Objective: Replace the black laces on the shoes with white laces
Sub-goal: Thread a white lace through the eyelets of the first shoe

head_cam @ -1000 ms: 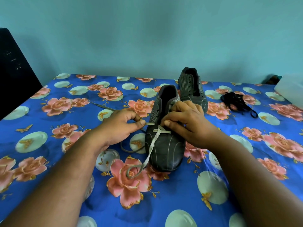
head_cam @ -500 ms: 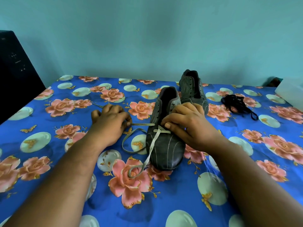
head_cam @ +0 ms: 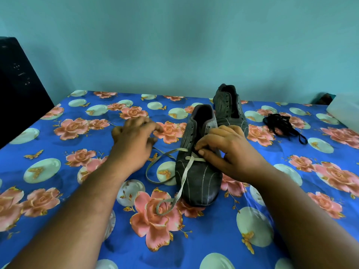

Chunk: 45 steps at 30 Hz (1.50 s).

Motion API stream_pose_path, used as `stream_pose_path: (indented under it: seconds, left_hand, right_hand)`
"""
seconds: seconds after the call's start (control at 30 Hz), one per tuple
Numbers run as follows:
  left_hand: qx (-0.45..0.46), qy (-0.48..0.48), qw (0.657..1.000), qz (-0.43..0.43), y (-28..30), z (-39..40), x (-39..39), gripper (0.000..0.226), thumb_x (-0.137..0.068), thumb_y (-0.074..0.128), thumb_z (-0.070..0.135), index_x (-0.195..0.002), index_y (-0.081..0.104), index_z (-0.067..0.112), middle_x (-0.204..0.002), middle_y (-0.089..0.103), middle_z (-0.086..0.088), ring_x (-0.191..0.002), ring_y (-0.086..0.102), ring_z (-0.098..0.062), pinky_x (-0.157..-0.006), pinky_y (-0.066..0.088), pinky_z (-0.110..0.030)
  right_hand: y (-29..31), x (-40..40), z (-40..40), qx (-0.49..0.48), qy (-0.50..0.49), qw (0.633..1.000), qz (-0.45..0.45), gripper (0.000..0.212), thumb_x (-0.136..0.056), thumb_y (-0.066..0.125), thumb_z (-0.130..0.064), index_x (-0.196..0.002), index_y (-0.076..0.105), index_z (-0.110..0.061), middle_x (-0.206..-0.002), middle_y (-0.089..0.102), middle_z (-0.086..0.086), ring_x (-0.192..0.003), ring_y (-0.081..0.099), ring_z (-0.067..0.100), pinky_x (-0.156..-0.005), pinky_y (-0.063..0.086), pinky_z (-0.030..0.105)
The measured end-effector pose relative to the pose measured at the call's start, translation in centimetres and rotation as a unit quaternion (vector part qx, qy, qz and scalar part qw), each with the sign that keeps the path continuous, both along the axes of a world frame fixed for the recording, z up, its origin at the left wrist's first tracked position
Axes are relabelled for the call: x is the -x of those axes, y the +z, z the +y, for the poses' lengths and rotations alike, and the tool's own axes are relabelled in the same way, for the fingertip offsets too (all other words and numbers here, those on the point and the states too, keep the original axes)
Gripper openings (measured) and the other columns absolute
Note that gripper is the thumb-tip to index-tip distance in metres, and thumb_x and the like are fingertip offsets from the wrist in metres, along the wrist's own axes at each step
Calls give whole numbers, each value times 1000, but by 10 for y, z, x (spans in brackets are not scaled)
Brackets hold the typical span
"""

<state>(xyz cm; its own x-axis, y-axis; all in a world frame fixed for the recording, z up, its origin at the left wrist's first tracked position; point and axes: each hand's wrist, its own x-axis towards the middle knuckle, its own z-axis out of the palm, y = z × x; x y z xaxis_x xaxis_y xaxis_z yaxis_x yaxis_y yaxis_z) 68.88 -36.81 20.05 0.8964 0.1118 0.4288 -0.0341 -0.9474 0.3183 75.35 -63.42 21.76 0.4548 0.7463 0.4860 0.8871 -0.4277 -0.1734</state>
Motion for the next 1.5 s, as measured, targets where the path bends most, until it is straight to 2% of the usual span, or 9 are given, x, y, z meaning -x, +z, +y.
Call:
stream_pose_path:
  seconds: [0.17, 0.33, 0.5, 0.6, 0.77, 1.17, 1.23, 1.37, 1.5]
  left_hand:
    - [235, -247, 939, 47, 23, -25, 18, 27, -87, 76, 4, -99, 73, 29, -98, 65, 20, -90, 60, -9, -77, 39, -8]
    - [237, -291, 916, 139, 20, -36, 21, 43, -85, 71, 6, -114, 76, 38, -104, 55, 14, -104, 57, -12, -96, 45, -22]
    - [226, -300, 917, 135, 16, -39, 21, 27, -80, 78, 37, -106, 78, 41, -104, 54, 3, -109, 56, -16, -102, 45, -36]
    - [240, -296, 921, 84, 12, -40, 17, 15, -81, 83, 37, -96, 80, 37, -97, 57, 5, -98, 61, -18, -89, 50, -40]
    - [241, -266, 933, 16, 8, -49, 13, 24, -85, 69, 53, -80, 74, 30, -87, 57, 10, -85, 59, -12, -71, 44, -20]
    - [309, -238, 921, 21, 4, -47, 7, 25, -92, 70, 42, -80, 73, 21, -85, 62, 3, -90, 58, -17, -87, 44, -25]
    - [321, -242, 915, 17, 3, -47, 5, 30, -90, 66, 47, -81, 75, 20, -84, 64, 0, -89, 58, -21, -89, 46, -35]
    - [349, -243, 905, 20, 1, -47, 5, 30, -88, 63, 53, -86, 74, 26, -85, 62, 9, -89, 59, -19, -88, 47, -38]
    - [344, -243, 907, 18, -5, -48, 1, 28, -90, 61, 53, -89, 71, 27, -87, 60, 10, -90, 58, -17, -88, 47, -36]
  right_hand:
    - [11, 9, 2, -27, 90, 991, 98, 12, -90, 71, -21, -84, 61, -18, -64, 44, -13, -59, 45, 11, -59, 40, 31]
    - [7, 3, -1, -27, 71, 987, 140, 29, -90, 66, -20, -70, 45, -22, -58, 45, -3, -54, 44, 22, -51, 35, 33]
    - [7, 6, -4, -24, 76, 982, 173, 29, -89, 67, -19, -75, 42, -21, -63, 46, -2, -58, 42, 23, -53, 39, 43]
    - [9, 10, -2, -28, 82, 979, 184, 30, -93, 64, -42, -77, 45, -24, -65, 48, -3, -58, 44, 20, -52, 40, 39]
    - [14, 16, 3, -55, 66, 969, 231, 45, -86, 56, -72, -79, 59, -27, -65, 55, 1, -59, 50, 19, -54, 42, 41]
    - [16, -2, -14, -93, -71, 974, 193, 18, -89, 56, -28, -77, 64, -18, -63, 58, -7, -56, 48, 5, -53, 36, 17]
    - [21, -5, -19, -127, -36, 941, 310, 21, -89, 55, -24, -75, 66, -12, -67, 64, -1, -62, 55, 7, -62, 45, 18]
    - [34, -1, -29, -267, 80, 719, 637, 35, -87, 53, -26, -54, 52, -15, -52, 45, 9, -62, 55, 27, -68, 51, 34]
    - [35, -7, -33, -319, 30, 675, 665, 39, -85, 58, -28, -50, 42, -20, -56, 36, 5, -61, 54, 26, -65, 53, 38]
